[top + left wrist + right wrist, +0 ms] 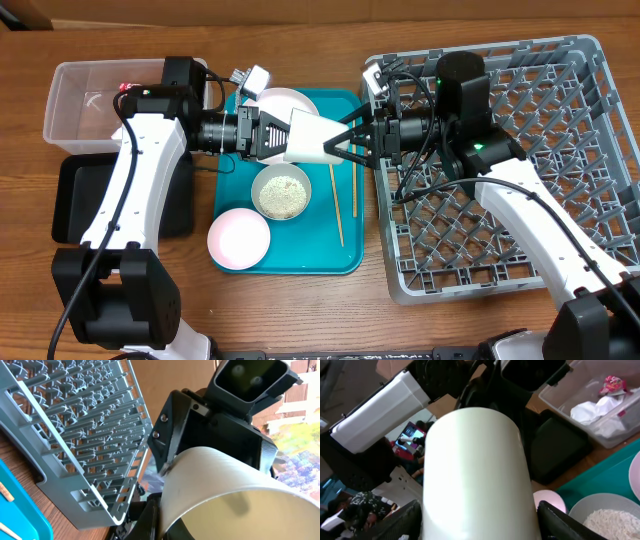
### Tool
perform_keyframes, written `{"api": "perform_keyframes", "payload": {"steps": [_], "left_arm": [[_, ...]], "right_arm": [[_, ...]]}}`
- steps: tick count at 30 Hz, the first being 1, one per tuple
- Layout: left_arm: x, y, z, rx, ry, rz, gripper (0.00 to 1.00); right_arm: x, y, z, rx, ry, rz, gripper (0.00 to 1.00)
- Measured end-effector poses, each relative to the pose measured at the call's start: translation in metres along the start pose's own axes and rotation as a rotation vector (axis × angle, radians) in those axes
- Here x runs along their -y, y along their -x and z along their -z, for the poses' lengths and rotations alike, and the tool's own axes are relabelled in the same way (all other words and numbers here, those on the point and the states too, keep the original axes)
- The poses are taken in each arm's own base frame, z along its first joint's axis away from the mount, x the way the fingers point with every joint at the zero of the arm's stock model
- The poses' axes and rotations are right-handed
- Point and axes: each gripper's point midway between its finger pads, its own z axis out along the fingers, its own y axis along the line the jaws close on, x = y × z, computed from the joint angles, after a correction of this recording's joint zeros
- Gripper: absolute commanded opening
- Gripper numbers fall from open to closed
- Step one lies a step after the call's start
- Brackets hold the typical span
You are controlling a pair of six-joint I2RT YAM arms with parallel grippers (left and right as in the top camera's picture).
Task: Sort waste into correct bins and load items into the dishwasher
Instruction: 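Lift the cup and pass it to the right gripper above the tray, then lower the cup into the rack's front corner and release with right gripper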
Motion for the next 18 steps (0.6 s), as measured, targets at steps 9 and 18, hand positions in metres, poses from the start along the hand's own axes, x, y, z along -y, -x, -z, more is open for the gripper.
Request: {"api": "perform_keyframes", "payload": {"steps": [9, 18], "left_arm": [[0.0000, 0.0004, 0.0000, 0.001, 0.000, 0.002, 0.15], [0.0004, 0.0047, 0.0023, 0.013, -0.006, -0.004, 0.66]], "right_arm": [[0.0003, -0.0009, -0.0002, -0.002, -0.001, -0.003, 0.51], [0.0022, 0.0003, -0.0015, 0.004, -0.014, -0.012, 0.53]]}}
